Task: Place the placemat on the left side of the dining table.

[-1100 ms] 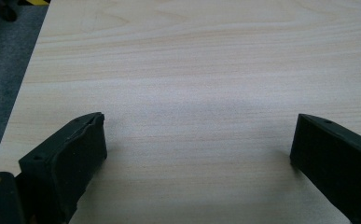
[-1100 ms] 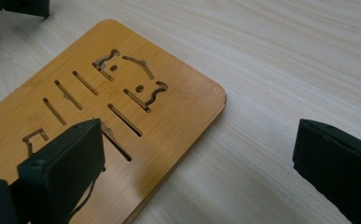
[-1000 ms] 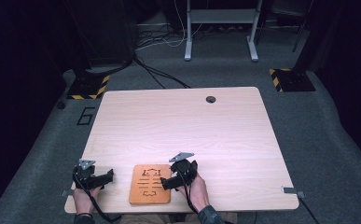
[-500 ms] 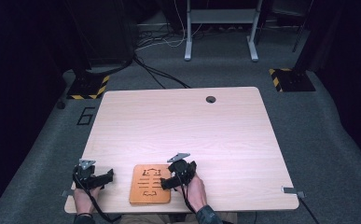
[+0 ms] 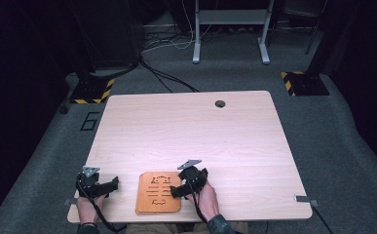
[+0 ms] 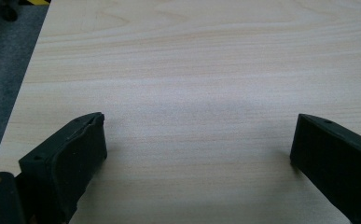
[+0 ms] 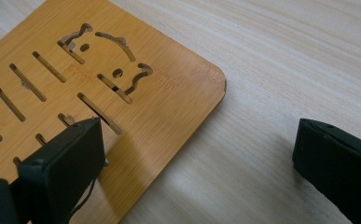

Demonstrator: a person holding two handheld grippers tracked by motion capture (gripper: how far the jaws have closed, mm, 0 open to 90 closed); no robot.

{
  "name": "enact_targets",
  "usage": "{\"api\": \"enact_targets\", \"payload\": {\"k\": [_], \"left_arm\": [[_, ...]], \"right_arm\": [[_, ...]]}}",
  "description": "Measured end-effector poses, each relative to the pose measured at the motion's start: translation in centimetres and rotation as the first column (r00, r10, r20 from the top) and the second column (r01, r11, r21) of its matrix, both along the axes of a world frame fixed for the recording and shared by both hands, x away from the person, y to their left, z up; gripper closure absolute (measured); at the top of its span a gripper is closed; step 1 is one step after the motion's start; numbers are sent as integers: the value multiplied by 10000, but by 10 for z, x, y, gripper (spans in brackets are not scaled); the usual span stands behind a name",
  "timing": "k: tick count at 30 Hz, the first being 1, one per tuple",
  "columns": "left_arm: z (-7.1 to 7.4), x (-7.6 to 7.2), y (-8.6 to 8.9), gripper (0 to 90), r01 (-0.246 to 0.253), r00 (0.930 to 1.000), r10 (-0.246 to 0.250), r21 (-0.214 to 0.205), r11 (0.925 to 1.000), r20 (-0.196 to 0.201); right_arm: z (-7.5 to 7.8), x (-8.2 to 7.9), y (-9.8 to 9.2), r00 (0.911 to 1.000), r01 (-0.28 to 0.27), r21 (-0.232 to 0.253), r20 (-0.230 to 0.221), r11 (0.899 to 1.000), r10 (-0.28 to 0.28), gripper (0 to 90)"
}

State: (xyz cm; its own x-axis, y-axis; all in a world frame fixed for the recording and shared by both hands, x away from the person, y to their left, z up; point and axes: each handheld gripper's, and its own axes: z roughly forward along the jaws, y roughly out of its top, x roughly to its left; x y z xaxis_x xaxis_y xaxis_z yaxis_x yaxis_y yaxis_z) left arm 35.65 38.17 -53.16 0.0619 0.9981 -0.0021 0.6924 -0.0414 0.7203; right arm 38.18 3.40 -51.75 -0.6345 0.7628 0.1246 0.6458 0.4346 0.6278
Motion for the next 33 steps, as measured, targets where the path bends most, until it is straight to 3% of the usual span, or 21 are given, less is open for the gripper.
{"api": "enact_targets", "payload": {"k": [19, 33], "left_arm": [[0, 0, 0, 33, -2, 10000, 2, 1, 10000, 3], [0, 0, 0, 33, -1, 10000, 1, 3, 10000, -5]], "right_arm": [[-1, 1, -12, 9997, -253, 35, 55, 9997, 252, 9], [-5, 2, -23, 9971, -627, 254, 459, 9977, 615, 0]]}}
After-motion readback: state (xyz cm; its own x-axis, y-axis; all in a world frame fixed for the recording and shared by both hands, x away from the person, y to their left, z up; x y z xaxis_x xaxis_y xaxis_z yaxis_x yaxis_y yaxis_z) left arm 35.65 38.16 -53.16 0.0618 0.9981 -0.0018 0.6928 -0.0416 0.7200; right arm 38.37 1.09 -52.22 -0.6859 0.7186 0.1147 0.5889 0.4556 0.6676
